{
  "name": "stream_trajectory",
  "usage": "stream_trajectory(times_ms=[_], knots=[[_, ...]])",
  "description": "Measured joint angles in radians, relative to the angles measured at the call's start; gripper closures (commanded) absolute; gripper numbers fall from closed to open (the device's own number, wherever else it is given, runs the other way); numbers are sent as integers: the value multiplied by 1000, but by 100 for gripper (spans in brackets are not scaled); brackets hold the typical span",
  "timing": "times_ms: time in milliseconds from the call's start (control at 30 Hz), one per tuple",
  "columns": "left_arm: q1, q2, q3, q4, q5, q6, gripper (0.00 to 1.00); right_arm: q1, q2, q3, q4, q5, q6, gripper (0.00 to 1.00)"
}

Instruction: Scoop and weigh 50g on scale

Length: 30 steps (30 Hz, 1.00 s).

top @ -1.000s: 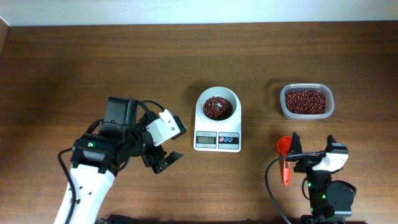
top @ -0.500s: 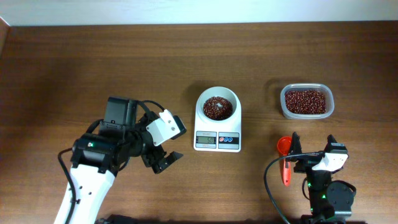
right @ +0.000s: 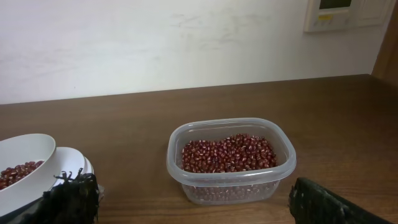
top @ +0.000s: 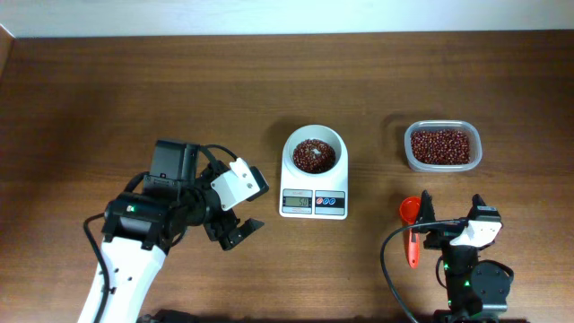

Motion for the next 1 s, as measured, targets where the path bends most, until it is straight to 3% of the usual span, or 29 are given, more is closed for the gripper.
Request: stream_trajectory(times_ms=[533,667,833,1000], knots=[[0,0,0,0,0,0,1,0,0,0,0,0,-4,1],[0,-12,0,-30,-58,0,1,0,0,0,0,0,-3,1],[0,-333,0,-208,-151,-12,1,1,0,-1,1,0,-4,1],[1,-718,2,-312,-216,-145,1,1,0,-1,1,0,-4,1]])
